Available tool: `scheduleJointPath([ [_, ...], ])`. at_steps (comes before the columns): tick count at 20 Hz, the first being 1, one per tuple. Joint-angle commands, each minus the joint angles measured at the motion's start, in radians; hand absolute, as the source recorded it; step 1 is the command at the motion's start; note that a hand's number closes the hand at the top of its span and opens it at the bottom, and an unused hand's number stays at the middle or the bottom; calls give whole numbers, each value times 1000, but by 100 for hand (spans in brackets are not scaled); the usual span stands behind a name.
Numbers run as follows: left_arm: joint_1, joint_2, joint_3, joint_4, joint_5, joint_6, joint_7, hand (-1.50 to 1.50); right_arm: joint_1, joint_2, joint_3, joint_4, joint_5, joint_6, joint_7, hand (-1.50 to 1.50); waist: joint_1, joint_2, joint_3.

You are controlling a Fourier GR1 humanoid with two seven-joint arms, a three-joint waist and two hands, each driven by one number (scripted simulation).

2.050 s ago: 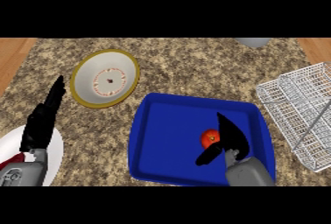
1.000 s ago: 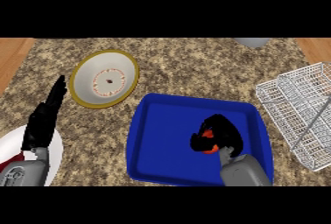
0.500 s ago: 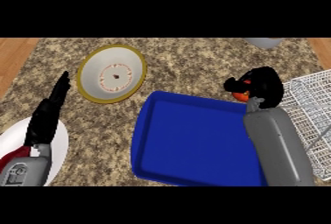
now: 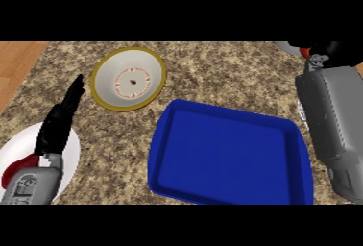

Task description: Pick the tomato from the tray and place it in the tiered basket

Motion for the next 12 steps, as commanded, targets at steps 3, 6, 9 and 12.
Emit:
scheduleJointPath([
  [3,0,1,-8,-7,-3,-9,8,0,-192,-25,-38,184,262,83,290,150,1,-7,1],
  [6,-4,-11,-4,22,-23,22,-12,0,-306,-44,-99,260,281,130,270,150,-13,-6,2],
  [9,-19,30,37,23,16,-22,16,0,-360,-33,-156,291,276,109,248,150,-31,-13,4],
  [12,-14,16,37,28,-4,10,25,0,-355,-1,-187,338,303,-17,235,150,-36,-10,5],
])
